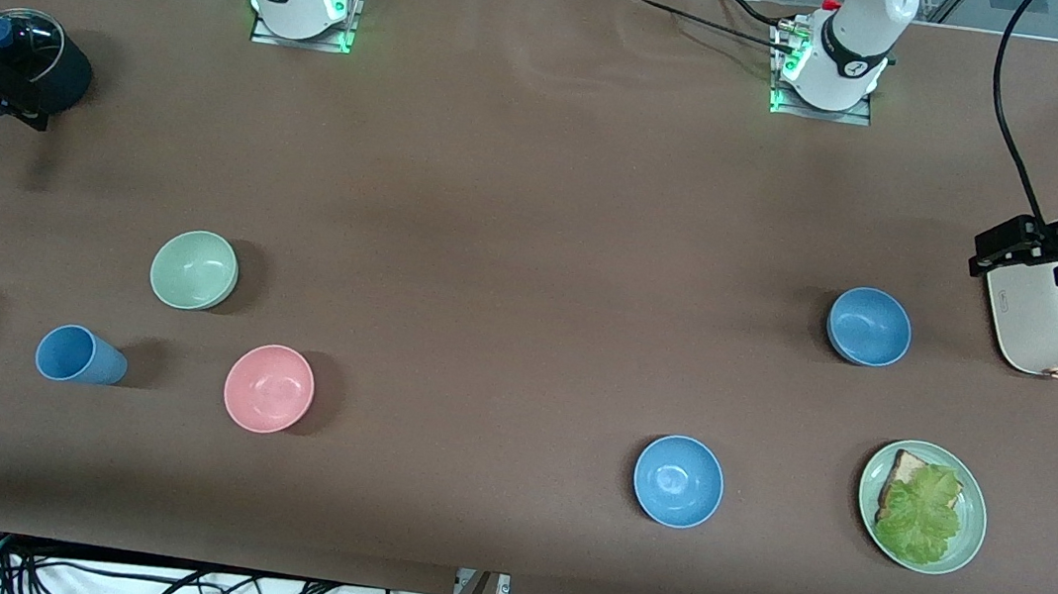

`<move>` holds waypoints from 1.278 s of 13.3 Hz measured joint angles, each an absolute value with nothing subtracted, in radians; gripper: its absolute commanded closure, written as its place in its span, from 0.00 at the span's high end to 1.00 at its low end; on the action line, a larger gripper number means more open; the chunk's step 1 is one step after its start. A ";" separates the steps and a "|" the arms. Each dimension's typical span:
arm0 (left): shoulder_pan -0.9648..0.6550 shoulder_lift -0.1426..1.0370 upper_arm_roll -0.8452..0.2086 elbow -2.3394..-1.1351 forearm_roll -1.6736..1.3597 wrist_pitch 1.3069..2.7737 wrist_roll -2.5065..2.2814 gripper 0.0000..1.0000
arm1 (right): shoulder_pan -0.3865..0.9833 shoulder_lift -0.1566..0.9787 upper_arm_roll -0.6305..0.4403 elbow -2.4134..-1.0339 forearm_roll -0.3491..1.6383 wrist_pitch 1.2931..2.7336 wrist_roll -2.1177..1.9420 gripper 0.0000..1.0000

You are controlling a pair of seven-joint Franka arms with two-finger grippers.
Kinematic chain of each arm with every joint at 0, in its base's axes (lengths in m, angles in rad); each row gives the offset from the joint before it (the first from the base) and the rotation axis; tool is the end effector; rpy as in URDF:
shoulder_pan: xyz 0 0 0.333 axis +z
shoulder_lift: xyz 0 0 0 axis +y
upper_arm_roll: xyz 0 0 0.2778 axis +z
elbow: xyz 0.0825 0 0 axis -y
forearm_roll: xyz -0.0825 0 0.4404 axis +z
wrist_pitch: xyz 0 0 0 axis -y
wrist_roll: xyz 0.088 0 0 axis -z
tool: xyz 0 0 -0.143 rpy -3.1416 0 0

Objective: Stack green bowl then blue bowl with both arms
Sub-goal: 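Reach the right gripper down to the light green bowl's rim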

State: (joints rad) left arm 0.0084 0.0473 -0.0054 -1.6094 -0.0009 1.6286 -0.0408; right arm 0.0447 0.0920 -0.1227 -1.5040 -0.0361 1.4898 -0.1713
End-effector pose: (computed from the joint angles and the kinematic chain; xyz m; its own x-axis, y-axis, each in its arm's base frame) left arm 0.6253 0.0018 0.5056 0.9986 0.0438 -0.0281 0.0439 -0.9990 0.0000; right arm 0.6201 -0.0514 0.5225 0.9897 0.0899 -0.1117 0.0936 -0.9952 0.0287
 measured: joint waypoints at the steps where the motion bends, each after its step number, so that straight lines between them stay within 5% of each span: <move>1: 0.008 0.047 -0.005 -1.609 -0.001 1.629 -0.041 1.00 | 0.045 0.098 -0.123 -1.504 -0.038 1.493 -0.171 0.99; 13: 0.007 0.048 -0.009 -1.608 -0.001 1.629 -0.041 1.00 | 0.027 0.342 -0.123 -1.514 -0.038 1.648 -0.168 0.99; 17: 0.007 0.048 -0.009 -1.608 -0.001 1.629 -0.041 1.00 | 0.025 0.387 -0.123 -1.639 -0.036 1.847 -0.162 0.99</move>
